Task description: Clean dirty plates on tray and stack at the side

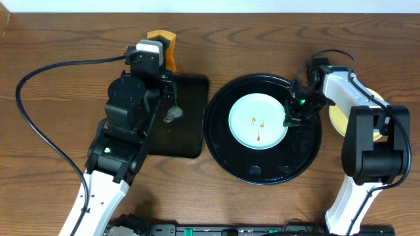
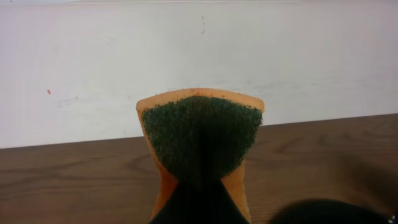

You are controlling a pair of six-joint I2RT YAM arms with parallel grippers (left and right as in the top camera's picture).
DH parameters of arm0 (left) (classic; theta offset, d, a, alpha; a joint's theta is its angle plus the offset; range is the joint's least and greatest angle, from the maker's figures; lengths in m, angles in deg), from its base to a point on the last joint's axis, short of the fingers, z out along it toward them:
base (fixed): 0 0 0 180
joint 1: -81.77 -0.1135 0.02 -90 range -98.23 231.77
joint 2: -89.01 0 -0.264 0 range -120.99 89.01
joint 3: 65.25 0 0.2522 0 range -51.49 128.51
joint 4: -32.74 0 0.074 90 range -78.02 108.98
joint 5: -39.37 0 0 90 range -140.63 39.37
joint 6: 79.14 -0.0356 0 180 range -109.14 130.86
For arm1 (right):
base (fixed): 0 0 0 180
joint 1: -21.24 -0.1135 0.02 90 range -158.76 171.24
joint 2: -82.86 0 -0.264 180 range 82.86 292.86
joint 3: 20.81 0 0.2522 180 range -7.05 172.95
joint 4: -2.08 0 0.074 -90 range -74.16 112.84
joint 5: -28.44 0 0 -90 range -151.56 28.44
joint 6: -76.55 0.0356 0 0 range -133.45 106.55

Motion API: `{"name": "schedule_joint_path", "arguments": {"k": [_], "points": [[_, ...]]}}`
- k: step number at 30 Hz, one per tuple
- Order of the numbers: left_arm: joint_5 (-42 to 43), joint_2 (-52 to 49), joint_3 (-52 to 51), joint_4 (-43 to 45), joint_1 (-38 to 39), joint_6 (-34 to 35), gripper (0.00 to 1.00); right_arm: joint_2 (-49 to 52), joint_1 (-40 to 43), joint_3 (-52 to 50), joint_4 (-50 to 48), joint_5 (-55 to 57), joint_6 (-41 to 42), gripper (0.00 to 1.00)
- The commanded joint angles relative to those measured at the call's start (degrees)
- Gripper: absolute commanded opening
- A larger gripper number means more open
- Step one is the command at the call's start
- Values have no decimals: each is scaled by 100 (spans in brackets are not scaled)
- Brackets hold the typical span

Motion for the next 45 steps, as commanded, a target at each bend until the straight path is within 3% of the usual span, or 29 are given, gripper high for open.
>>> {"name": "schedule_joint_path", "arguments": {"k": [1, 10, 20, 24, 37, 45], "points": [[-138, -103, 72, -7, -37, -52, 8, -151, -70, -37, -11, 20, -74, 1], [-136, -1314, 63, -667, -35, 2, 8, -151, -70, -37, -4, 17, -74, 1], [-50, -2966, 63, -1814, -35, 1141, 8, -151, -70, -37, 4, 17, -76, 1], [321, -3112, 63, -1897, -35, 1141, 8, -151, -70, -37, -4, 20, -76, 1], [415, -3110, 63, -1934, -35, 1139, 8, -151, -70, -37, -20, 17, -74, 1], [2020, -3108, 66, -1436, 55, 1401, 7, -151, -348, -48, 94, -101, -52, 1]]}}
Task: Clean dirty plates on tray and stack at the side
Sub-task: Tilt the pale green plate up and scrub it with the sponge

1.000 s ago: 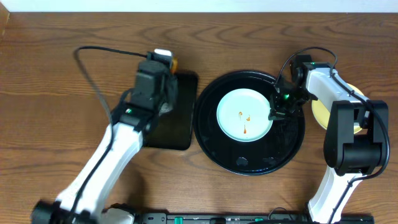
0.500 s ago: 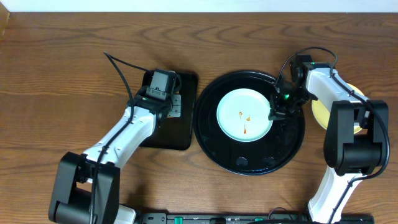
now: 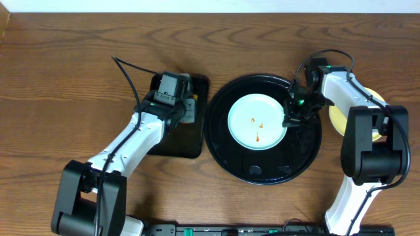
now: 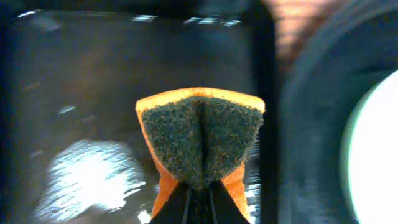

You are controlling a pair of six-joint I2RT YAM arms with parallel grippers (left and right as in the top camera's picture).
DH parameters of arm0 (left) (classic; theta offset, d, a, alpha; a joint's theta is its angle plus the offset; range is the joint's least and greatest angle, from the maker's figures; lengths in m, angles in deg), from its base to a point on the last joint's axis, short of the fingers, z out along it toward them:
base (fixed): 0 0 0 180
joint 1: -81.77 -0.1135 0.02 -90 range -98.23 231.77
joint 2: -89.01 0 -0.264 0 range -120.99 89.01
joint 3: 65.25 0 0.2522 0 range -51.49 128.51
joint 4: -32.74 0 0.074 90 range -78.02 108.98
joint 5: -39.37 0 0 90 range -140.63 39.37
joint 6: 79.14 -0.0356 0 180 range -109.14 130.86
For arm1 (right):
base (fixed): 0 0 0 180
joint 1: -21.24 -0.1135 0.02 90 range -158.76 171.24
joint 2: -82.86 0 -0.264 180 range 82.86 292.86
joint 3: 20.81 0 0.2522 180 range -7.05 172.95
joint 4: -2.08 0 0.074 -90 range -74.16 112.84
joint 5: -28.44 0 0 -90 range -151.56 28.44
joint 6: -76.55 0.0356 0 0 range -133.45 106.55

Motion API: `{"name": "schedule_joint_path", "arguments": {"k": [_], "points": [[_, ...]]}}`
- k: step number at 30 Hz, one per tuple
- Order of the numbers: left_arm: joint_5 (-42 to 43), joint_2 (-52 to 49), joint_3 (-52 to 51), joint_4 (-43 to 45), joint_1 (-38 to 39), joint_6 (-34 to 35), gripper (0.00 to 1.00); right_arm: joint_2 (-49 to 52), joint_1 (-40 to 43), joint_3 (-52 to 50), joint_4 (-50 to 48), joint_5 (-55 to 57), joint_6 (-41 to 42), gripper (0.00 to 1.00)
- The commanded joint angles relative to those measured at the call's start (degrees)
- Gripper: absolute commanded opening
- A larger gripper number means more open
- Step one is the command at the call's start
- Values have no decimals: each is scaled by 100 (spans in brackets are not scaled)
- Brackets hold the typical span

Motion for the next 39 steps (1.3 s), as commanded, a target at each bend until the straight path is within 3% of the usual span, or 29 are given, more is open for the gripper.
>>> {"name": "schedule_joint_path", "arguments": {"k": [1, 10, 19, 26, 33, 36, 39], "points": [[988, 44, 66, 254, 111, 446, 7, -149, -330, -59, 4, -109, 17, 1], [1049, -98, 66, 671, 1165, 1362, 8, -146, -1084, -74, -136, 562, 817, 1], [1049, -929, 66, 1322, 2197, 2299, 8, -146, -1180, -74, -120, 555, 898, 1], [833, -1386, 66, 1294, 2494, 2284, 8, -146, -1182, -74, -118, 555, 896, 1], [-1364, -1311, 72, 1191, 2159, 1751, 8, -146, -1185, -74, -81, 557, 894, 1], [-1300, -1292, 96, 1228, 1965, 1753, 8, -146, -1185, -74, -70, 557, 894, 1], [-439, -1268, 98, 1043, 1910, 1635, 8, -146, -1189, -74, -72, 557, 894, 1]]}}
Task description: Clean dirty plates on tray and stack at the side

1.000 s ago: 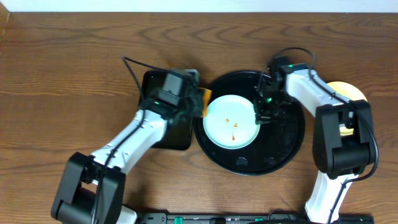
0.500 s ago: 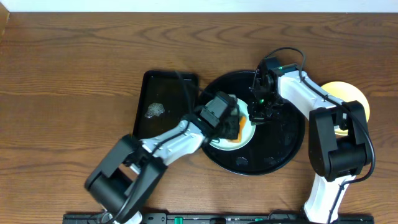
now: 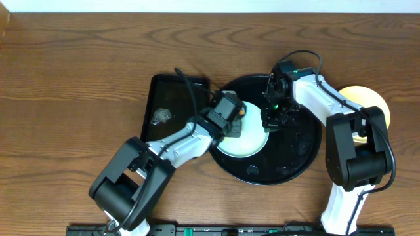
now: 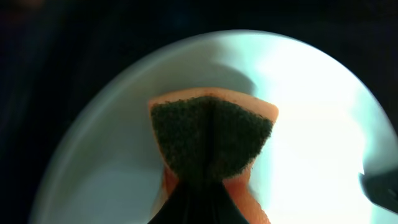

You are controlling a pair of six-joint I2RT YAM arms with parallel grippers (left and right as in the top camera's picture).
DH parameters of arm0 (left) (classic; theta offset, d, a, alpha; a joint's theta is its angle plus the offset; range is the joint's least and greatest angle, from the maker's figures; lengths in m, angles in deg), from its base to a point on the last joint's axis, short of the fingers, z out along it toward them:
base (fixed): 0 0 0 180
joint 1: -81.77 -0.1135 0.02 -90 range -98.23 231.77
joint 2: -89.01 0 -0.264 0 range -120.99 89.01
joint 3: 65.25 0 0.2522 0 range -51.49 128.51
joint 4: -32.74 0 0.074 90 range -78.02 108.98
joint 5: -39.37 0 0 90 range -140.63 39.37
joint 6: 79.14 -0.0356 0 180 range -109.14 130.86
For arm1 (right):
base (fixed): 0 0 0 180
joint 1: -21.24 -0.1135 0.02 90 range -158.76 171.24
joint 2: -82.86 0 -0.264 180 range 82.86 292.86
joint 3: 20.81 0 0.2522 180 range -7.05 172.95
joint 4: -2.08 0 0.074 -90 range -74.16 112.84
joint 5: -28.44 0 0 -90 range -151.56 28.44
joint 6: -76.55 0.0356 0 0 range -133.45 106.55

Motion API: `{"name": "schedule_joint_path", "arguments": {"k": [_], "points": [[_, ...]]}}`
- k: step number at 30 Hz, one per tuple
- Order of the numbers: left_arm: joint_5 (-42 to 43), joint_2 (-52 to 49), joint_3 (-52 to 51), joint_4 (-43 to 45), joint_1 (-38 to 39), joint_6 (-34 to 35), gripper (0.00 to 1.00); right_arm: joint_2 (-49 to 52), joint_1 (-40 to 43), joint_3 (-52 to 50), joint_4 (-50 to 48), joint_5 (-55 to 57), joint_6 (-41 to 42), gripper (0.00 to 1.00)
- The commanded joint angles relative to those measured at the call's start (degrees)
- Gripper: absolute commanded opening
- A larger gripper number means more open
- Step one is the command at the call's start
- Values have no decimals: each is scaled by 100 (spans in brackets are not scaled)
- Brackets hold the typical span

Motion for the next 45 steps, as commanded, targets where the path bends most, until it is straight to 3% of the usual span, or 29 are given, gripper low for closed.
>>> {"name": "schedule_joint_path", "arguments": {"k": [1, 4, 7, 16, 21, 31, 40, 45], "points": [[457, -20, 42, -348, -94, -304, 8, -57, -55, -57, 13, 149, 101, 1], [1071, -20, 42, -1060, -39, -389, 8, -57, -55, -57, 20, 146, 92, 1], [953, -17, 42, -1578, -70, -494, 8, -57, -55, -57, 35, 146, 81, 1], [-295, 553, 247, -968, -610, -455, 8, -57, -55, -57, 92, 146, 81, 1], [-337, 1064, 251, -623, -761, -461, 8, -57, -55, -57, 96, 149, 83, 1], [-363, 2356, 249, -1858, -1158, -459, 8, -94, -13, -42, -238, 221, 85, 1], [-361, 2243, 70, -2365, -2109, -455, 8, -994, 216, 105, -463, 1272, 74, 1], [-352, 2155, -4, -2426, -2260, -457, 8, -1617, 212, 105, -444, 1784, -72, 1]]}}
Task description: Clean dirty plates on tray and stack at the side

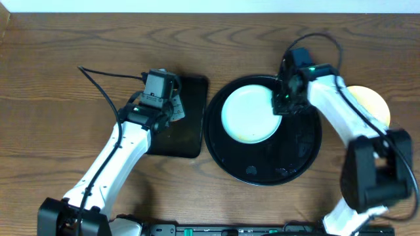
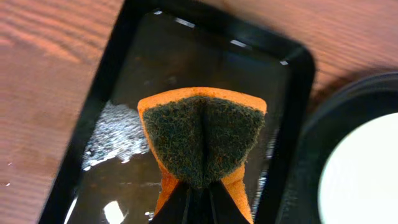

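An orange sponge (image 2: pixel 202 140) with a dark green scouring face is pinched in my left gripper (image 2: pixel 199 190), which is shut on it. It hangs over the black rectangular tray (image 2: pixel 292 118), which holds water and foam (image 2: pixel 115 134). In the overhead view my left gripper (image 1: pixel 170 110) is over that tray's right half. The white plate (image 1: pixel 249 117) lies in the round black tray (image 1: pixel 262 174) and looks wiped, with a faint yellowish tinge at its lower edge. My right gripper (image 1: pixel 283 103) is at the plate's right rim and seems shut on it.
A yellow plate (image 1: pixel 371 105) lies on the wooden table at the far right, partly under my right arm. The rectangular tray and the round tray almost touch. A black cable (image 1: pixel 105 75) trails left from the left arm.
My left gripper with the sponge has gone from on top of the white plate back to over the rectangular water tray. The plate and my right gripper sit slightly higher and more to the right.
The sponge was first held raised above the rectangular tray's far edge while my right gripper held the stained plate's rim. Then the sponge was down over the water tray, then on the plate. Now the orange stains are gone and the sponge is over the water tray again.
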You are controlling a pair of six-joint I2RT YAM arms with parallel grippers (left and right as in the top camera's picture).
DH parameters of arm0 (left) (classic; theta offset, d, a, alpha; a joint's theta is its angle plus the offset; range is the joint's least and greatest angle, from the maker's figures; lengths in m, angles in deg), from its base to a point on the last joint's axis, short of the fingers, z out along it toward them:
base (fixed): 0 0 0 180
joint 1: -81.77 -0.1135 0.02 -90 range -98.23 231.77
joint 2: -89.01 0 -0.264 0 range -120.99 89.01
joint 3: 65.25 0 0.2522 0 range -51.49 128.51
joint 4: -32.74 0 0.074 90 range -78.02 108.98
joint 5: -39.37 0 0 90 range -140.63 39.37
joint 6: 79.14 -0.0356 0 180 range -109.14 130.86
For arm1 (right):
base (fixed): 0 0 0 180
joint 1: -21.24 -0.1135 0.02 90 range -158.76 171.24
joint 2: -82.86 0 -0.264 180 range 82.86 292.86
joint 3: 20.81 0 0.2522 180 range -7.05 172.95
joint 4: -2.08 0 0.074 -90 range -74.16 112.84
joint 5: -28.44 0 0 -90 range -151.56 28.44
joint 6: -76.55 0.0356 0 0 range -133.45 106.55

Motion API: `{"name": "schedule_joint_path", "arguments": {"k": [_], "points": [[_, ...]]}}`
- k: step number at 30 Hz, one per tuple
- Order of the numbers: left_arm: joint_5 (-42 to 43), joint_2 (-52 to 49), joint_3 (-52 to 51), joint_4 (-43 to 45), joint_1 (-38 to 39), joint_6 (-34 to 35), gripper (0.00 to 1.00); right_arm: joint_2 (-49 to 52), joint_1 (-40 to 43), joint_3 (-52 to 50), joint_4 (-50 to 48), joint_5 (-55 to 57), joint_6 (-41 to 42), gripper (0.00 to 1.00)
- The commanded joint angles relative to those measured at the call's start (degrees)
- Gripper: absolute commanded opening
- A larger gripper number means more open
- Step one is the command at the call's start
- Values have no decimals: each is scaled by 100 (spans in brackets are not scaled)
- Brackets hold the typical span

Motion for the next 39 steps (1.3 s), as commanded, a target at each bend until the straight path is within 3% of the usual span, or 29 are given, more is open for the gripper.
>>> {"name": "schedule_joint_path", "arguments": {"k": [1, 8, 13, 23, 29, 39], "points": [[-37, -74, -87, -44, -31, -33, 8, -442, 4, 118, 42, 601, -61, 1], [31, -90, -87, -44, -31, -33, 8, -474, -157, 96, 739, 522, -313, 1], [614, -94, -87, 59, 15, -35, 8, -260, -232, -35, 1115, 348, -254, 1], [772, -269, -87, 608, 660, -33, 8, -199, -291, -535, 177, 146, -160, 1], [925, -365, -87, 693, 960, 7, 8, -199, -262, -800, -426, -2, 660, 1], [986, -730, -87, 1572, 1847, 1071, 8, -199, -511, -1480, -597, -94, 1602, 1]]}}
